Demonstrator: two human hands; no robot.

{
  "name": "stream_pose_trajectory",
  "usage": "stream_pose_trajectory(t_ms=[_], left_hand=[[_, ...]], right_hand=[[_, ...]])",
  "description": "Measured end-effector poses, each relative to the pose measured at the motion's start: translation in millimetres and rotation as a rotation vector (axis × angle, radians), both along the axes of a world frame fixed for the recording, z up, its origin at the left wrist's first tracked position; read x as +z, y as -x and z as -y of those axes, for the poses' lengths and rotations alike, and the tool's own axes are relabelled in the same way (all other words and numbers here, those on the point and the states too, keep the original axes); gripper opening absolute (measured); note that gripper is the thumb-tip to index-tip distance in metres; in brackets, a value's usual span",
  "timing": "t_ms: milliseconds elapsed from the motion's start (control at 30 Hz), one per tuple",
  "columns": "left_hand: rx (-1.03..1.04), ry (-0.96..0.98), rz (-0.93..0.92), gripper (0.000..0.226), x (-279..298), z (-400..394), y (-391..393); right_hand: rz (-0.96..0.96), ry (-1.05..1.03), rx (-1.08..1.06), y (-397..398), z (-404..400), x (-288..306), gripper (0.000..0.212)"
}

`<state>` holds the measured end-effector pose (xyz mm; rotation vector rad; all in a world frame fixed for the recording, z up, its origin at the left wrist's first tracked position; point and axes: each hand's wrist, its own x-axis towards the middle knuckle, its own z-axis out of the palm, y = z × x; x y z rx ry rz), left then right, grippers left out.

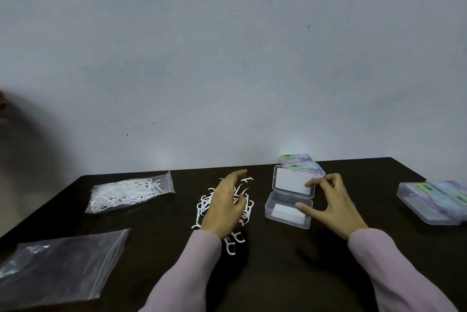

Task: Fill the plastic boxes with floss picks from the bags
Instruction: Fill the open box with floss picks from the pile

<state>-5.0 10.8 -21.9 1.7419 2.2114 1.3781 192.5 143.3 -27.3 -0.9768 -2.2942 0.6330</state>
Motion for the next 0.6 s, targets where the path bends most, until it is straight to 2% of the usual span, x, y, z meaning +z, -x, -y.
stream_pose_trajectory(t_ms=[100,233,400,500,600], left_hand=[[-0.019,0.068,0.009,0.048,-1,17,6],[-0.048,0.189,0.012,0.051,-6,44,19],[-0.11,0.378,0.033,0.099,-10,76,39],[-0.087,0.492,0.02,0.129,-15,85,51],[-0.054,0.613,-0.045,0.148,-22,85,60]], right_hand=[[-0.034,-0.1,0.032,1,10,3,0.039],[0.025,-0.128,0.17,12,31,5,0.033],[0.143,-0.188,0.343,35,66,-1,0.034],[0.201,-0.184,0.361,52,82,-10,0.047],[0.265,-0.119,0.292,69,92,-18,0.063]])
